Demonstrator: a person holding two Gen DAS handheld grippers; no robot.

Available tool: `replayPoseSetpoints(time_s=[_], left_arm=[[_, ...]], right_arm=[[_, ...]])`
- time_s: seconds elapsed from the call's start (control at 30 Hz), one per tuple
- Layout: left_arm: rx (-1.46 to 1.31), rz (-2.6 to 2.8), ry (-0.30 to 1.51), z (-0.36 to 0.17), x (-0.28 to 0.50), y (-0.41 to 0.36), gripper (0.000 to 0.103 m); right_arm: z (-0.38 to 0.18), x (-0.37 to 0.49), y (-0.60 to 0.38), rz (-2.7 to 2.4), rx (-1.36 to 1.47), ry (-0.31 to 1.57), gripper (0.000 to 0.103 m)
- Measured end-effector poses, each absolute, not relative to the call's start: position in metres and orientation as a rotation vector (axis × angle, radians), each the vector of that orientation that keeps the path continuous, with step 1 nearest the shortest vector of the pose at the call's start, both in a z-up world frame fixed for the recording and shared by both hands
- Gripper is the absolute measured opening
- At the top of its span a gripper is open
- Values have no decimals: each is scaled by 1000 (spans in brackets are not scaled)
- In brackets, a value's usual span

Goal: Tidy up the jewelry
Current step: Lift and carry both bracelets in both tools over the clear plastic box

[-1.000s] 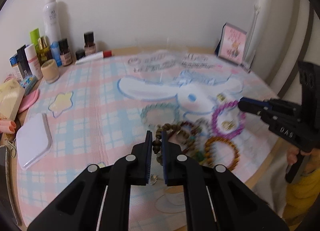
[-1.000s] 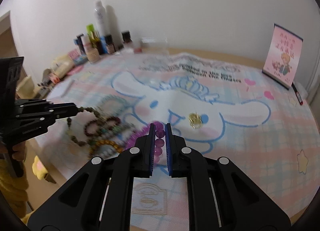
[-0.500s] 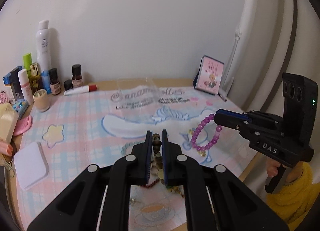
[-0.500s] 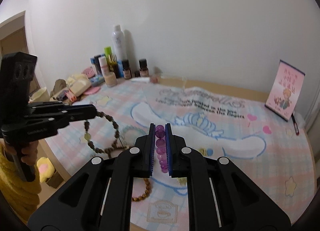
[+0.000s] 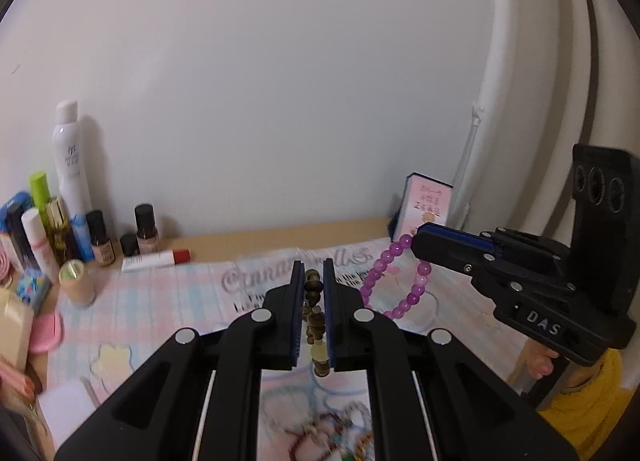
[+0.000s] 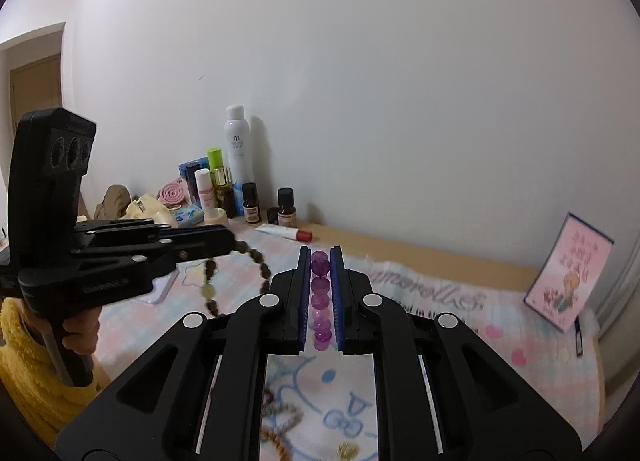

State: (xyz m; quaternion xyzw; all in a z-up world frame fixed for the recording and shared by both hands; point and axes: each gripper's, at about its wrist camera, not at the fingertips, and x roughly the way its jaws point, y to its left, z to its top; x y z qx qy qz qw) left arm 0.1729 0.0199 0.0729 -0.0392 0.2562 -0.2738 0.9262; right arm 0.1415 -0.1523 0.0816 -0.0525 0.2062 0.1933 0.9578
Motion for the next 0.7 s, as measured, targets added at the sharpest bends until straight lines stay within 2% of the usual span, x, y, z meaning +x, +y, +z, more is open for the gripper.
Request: replayPoseSetpoints(time_s=[0.3,0.7], left_arm=[[-160,-572,572,66,234,14,9],[-194,-535,725,8,270,12,9]], right_arm=[[75,195,-136,377,-119,479,9],[19,238,-143,369,-72,663,9]])
